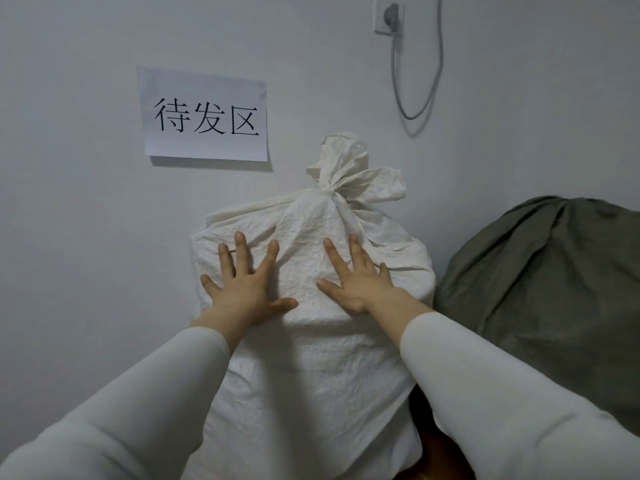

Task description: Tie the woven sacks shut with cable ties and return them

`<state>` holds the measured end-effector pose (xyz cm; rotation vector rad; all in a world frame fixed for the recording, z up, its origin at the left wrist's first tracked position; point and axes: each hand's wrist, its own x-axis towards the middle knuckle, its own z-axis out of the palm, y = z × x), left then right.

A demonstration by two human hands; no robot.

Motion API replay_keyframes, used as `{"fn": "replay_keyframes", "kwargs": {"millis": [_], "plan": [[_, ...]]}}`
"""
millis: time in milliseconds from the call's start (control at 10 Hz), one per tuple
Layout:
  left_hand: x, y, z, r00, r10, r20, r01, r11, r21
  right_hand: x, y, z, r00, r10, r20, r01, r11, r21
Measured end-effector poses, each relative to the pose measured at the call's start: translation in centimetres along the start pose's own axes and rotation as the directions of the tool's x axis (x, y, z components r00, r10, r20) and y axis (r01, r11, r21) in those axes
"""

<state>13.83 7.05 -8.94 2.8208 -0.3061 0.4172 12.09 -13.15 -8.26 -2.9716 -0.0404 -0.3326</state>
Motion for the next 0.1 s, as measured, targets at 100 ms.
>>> {"fn": "replay_keyframes", "kwargs": {"millis": [100], "plan": [[-1.18,0.59,-0.90,0.999,-0.008,-0.031,0.007,0.999,-0.044,-1.86,-1.05,-0.66,0.998,-0.027,-0.049,0.028,0.999,0.025]]}}
